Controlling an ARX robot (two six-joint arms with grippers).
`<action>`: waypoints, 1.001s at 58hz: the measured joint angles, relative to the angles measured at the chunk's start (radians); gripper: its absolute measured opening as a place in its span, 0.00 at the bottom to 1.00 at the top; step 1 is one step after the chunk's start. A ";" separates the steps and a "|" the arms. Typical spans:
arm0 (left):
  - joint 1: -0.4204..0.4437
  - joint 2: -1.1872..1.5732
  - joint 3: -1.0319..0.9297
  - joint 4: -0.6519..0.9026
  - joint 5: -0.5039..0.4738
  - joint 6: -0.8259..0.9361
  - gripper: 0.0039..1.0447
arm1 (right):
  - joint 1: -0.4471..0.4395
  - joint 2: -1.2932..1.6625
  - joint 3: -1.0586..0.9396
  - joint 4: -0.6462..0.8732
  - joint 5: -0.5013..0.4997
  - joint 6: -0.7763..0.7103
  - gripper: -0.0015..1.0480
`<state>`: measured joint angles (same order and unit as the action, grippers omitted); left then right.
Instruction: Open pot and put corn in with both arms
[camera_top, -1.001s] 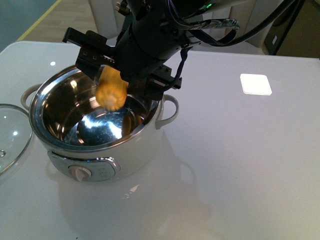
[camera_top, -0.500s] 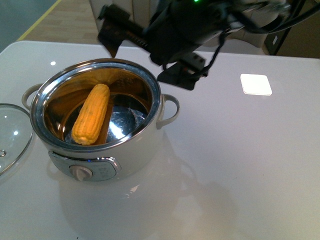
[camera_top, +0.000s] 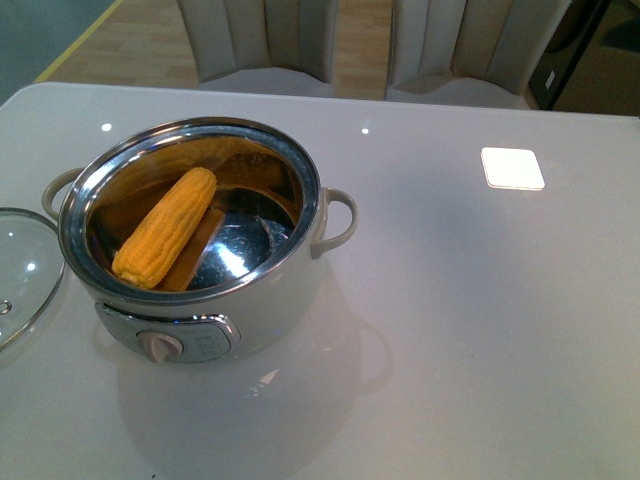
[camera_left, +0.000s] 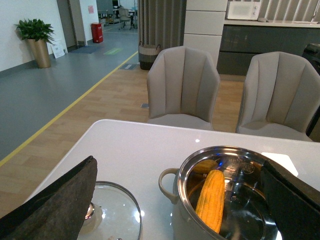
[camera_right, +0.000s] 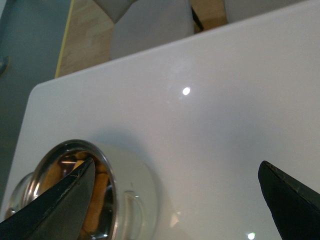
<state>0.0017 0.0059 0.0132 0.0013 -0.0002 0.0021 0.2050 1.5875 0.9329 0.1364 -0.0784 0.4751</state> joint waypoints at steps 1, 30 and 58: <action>0.000 0.000 0.000 0.000 0.000 0.000 0.93 | -0.006 -0.013 -0.010 0.001 0.000 -0.009 0.91; 0.000 0.000 0.000 0.000 0.000 0.000 0.93 | -0.267 -0.679 -0.417 -0.166 -0.061 -0.314 0.91; 0.000 0.000 0.000 0.000 0.000 0.000 0.93 | -0.312 -1.022 -0.780 0.215 -0.022 -0.435 0.66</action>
<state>0.0017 0.0059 0.0132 0.0013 0.0002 0.0025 -0.1070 0.5652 0.1524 0.3515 -0.1001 0.0399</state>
